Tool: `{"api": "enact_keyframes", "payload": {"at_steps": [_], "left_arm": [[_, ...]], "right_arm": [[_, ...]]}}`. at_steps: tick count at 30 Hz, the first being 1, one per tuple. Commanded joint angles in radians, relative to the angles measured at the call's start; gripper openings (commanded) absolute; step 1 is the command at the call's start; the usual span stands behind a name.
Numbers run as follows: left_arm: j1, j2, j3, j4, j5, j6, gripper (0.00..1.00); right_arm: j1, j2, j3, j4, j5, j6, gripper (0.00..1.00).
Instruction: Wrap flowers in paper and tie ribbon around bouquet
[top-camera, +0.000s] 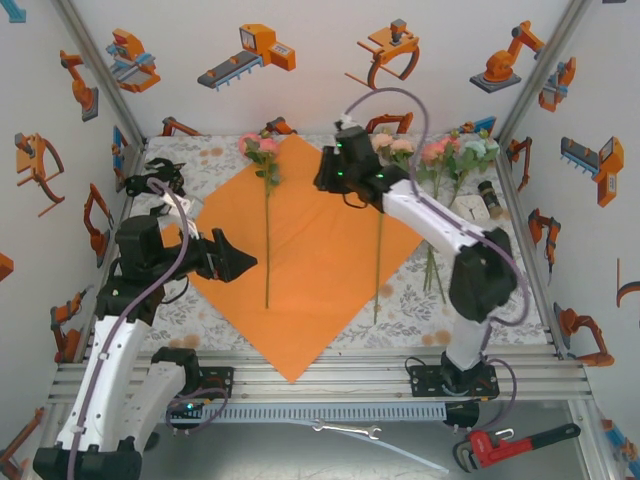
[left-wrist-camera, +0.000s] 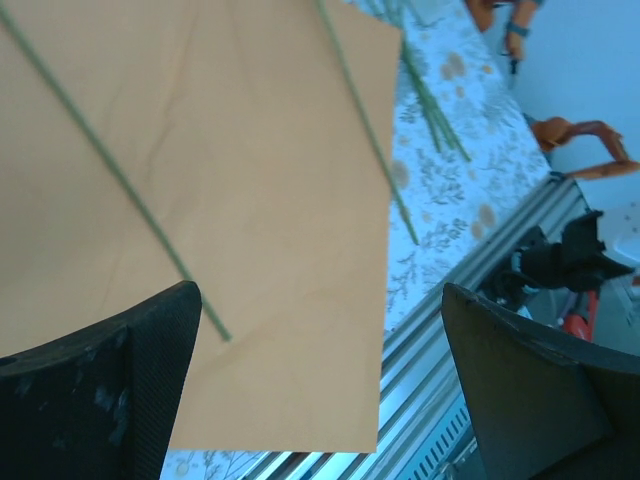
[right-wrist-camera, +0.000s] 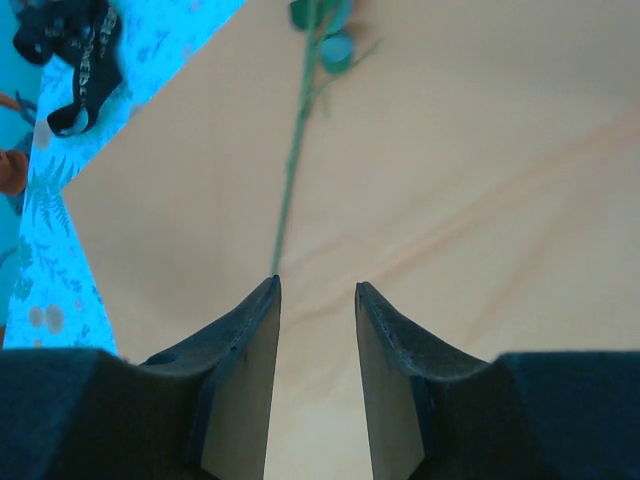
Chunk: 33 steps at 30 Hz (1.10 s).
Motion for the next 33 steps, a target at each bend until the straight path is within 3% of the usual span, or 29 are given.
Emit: {"api": "enact_keyframes", "payload": {"at_steps": [1,7,15,21,28,33], "left_arm": [[-0.02,-0.034,-0.017,0.09,0.125,-0.005,0.97],[-0.044,-0.039,-0.021,0.101,0.157,-0.001,0.97],[-0.046,-0.039,-0.024,0.098,0.128,0.0,0.97],[-0.046,-0.031,-0.019,0.078,0.1,0.007,0.97],[-0.046,-0.022,-0.018,0.076,0.105,0.01,0.97],[-0.046,-0.021,-0.018,0.072,0.101,0.011,0.97]], "right_arm": [[-0.056,-0.066,-0.195,0.026,0.137,-0.045,0.38],[-0.171,-0.103,-0.395,0.066,0.144,-0.035,0.38],[-0.211,0.047,-0.417,0.099,0.147,-0.054,0.38],[-0.211,0.101,-0.414,0.108,0.139,-0.066,0.25],[-0.21,0.069,-0.418,0.096,0.153,-0.089,0.02],[-0.21,-0.033,-0.378,0.068,0.089,-0.051,0.0]]}}
